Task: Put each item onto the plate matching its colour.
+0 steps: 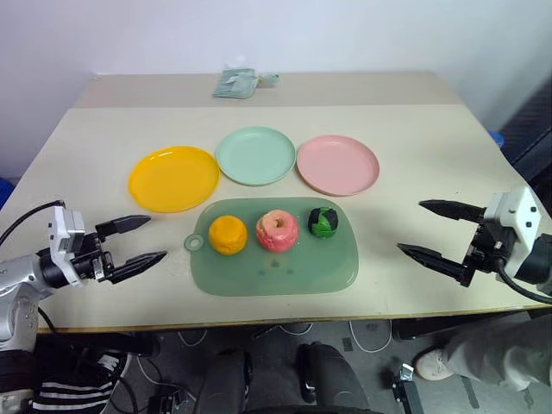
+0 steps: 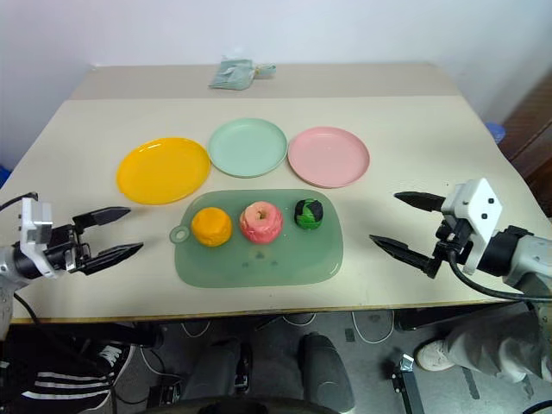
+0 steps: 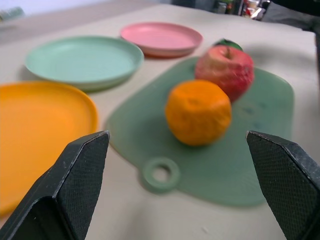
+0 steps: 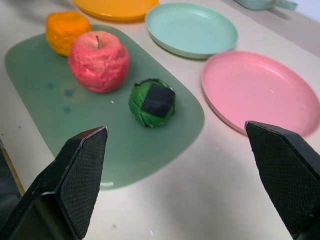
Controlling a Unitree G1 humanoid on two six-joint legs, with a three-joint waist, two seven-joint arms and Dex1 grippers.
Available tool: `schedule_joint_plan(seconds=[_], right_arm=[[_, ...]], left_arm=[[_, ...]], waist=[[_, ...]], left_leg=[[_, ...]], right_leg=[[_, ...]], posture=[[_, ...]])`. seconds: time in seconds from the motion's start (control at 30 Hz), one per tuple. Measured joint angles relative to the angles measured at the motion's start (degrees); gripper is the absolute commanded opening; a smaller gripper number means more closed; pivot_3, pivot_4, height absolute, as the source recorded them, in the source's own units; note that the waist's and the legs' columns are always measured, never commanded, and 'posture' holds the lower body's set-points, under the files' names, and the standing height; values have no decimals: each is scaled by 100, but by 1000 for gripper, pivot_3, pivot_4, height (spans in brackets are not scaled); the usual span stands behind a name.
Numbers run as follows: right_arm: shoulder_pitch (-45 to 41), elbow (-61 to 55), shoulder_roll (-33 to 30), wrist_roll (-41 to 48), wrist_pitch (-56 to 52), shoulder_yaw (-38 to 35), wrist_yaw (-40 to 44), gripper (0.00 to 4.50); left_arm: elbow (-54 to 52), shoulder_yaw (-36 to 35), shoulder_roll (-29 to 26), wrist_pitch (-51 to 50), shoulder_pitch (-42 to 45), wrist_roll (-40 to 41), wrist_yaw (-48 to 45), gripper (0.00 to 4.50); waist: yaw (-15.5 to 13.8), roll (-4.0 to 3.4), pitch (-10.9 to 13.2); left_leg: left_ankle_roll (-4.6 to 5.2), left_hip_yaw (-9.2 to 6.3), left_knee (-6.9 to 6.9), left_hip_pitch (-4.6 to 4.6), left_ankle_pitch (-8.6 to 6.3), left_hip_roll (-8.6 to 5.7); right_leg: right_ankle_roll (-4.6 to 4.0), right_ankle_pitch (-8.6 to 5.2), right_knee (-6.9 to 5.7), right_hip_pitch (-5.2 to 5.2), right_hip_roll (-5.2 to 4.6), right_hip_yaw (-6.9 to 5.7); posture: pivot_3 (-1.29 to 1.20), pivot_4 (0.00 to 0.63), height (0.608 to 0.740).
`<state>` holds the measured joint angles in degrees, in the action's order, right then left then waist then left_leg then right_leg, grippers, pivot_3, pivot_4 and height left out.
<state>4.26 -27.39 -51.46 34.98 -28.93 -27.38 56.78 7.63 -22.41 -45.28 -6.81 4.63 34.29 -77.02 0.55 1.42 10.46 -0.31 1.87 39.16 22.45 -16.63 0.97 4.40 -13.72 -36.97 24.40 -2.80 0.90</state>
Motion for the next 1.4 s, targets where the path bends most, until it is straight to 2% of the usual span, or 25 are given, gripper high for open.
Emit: schedule_joint_plan(seconds=[0.1,0.23,0.43,0.53,0.97,1.4], right_arm=[[-74,19,0,7,0,55,-1,4492],[-559,314,0,-22,19,500,103,4492],[-1093,483,-84,-31,42,890,255,4492],[-1103,496,-133,-34,42,883,262,4492],[-1014,42,-104,7,-84,869,-255,4492],[-1322,-353,-109,479,-482,1021,-291,4492]], left_arm=[[-106,-10,1,-9,-121,1,70,4500],[-431,-215,-61,-133,-373,76,235,4500],[-575,-375,-131,-297,-534,140,353,4500],[-581,-208,34,-319,-168,138,504,4500],[-381,898,769,-412,947,-85,819,4500],[241,1540,835,-328,1235,-516,362,4500]], waist=[[10,0,0],[47,0,0],[-48,-5,3],[-131,-4,3],[-98,-4,3],[-116,-4,3]], left_leg=[[6,3,-1,0,-4,0],[7,8,-1,-2,-4,4],[7,6,-3,2,-4,0],[7,10,0,2,-4,-3],[8,12,-1,1,-4,0],[8,12,-1,2,-5,-1]], right_leg=[[1,0,0,1,-1,0],[0,0,0,5,-6,3],[0,-1,1,7,-4,-1],[0,-1,3,5,-7,0],[3,1,0,6,4,3],[2,0,2,6,3,3]], posture=[[0,150,734],[0,150,734],[0,150,734],[0,150,734],[0,150,734],[0,150,734]])
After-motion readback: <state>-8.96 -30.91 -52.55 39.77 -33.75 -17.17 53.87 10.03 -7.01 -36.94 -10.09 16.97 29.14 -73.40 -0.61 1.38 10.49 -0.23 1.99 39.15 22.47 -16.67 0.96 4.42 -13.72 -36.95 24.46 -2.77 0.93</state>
